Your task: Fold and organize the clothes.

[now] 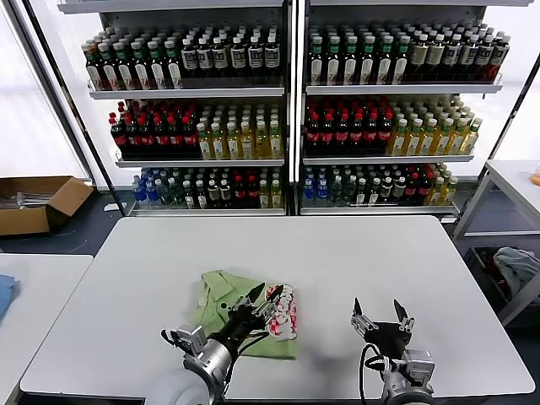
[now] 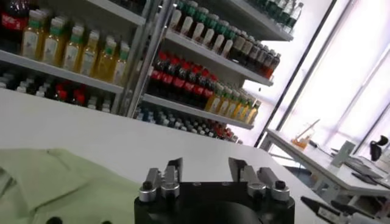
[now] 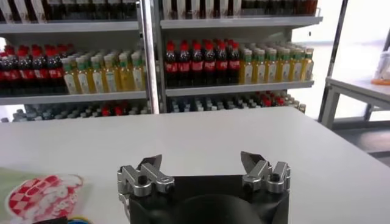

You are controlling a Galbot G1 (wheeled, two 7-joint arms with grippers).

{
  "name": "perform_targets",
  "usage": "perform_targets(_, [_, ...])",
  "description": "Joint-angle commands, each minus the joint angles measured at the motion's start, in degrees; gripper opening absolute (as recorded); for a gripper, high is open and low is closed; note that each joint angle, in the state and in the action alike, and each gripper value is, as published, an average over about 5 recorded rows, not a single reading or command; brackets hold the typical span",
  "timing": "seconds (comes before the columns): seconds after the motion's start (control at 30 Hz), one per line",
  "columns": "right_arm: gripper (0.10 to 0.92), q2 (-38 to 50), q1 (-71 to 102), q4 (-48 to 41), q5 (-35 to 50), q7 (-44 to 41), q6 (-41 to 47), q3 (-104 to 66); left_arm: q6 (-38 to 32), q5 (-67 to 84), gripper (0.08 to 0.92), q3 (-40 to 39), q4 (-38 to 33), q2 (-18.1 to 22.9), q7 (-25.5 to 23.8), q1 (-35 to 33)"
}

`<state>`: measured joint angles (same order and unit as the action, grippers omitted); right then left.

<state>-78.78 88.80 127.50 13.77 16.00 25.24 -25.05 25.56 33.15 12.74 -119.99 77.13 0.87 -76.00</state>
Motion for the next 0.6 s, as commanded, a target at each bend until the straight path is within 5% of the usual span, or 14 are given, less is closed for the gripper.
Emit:
perform_targets(0.03, [0.823, 1.1, -3.4, -1.2, 15.1, 0.2, 4.6, 3.4, -1.1, 0.8, 0.55, 1.6, 0.5, -0.8, 3.0, 2.6])
perform_targets(0.33, [0.823, 1.9, -13.7, -6.3, 31.7, 4.2, 7.9, 11.5, -0.3, -6.6, 0.792, 14.6, 0.5, -8.4, 5.1, -0.4])
perform_targets(0.6, [0.823, -2.6, -18.5, -11.8, 34.8, 10.1, 7.8, 15.3, -0.2, -6.5, 0.823, 19.3, -1.1, -10.9, 5.0, -3.4])
